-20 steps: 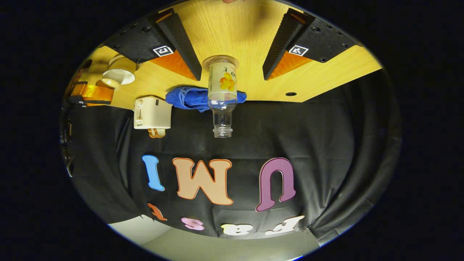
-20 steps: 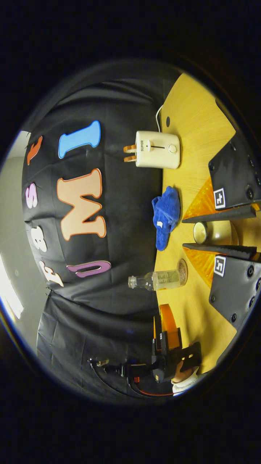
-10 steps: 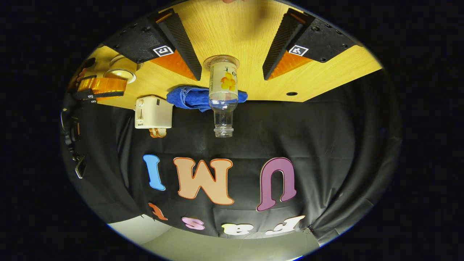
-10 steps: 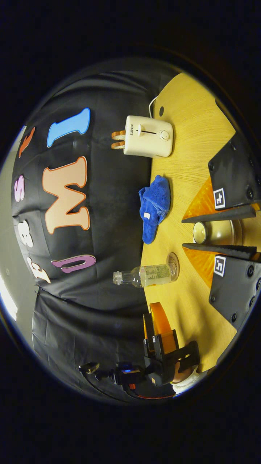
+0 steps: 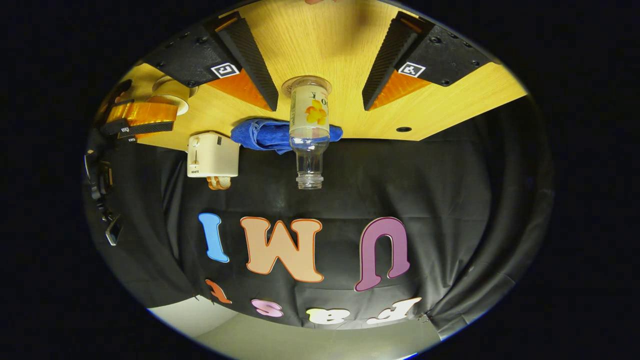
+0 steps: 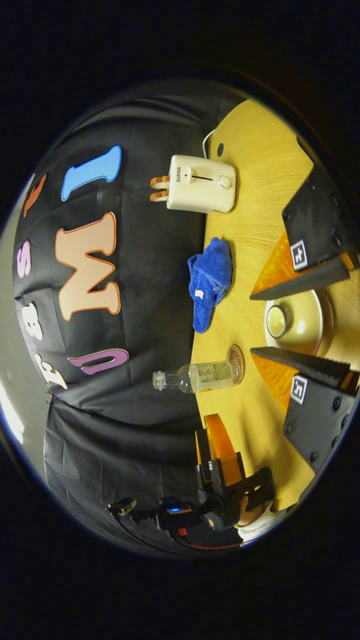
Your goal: Open the teacup lid with one hand, grasp the water bottle and pour water into the teacup with the other hand; after pouring, place the water bottle on the coaster and then close the teacup lid.
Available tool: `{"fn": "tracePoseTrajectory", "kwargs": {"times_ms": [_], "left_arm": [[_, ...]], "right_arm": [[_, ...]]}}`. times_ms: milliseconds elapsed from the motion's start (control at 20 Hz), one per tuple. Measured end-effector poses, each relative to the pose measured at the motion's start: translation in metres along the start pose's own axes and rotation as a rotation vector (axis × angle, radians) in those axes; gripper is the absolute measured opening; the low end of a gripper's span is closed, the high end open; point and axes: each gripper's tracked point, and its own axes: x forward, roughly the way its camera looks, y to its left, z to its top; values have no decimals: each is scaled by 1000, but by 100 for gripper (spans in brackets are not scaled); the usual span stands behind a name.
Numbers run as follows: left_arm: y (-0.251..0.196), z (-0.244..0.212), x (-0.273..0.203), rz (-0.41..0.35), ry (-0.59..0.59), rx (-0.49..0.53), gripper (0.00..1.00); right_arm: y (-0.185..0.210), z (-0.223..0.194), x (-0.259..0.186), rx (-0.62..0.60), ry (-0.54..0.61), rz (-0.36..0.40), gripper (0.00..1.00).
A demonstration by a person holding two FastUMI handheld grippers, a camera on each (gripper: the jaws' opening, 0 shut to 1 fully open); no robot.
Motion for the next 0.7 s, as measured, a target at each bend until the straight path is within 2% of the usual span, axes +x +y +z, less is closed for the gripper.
{"fn": "tracePoseTrajectory", "kwargs": {"times_ms": [100,150,200,300,350,550,600,700], "left_arm": [[0,0,0,0,0,0,99],[0,0,0,0,0,0,99],[0,0,0,0,0,0,99],[0,0,0,0,0,0,98],[0,1,0,-1,0,0,98],[0,0,0,1,0,0,98],[1,1,0,2,0,0,98],[2,0,0,6,0,0,98]], "right_arm": [[-2,2,-1,5,-16,-6,76],[-4,4,-3,14,-28,-10,75],[-5,6,-4,22,-43,-13,80],[-5,11,-8,22,-77,-16,72],[-4,15,-10,16,-96,-15,82],[-14,25,-21,15,-175,-65,84],[-20,22,-23,22,-166,-90,90],[-26,21,-28,23,-170,-130,92]]}}
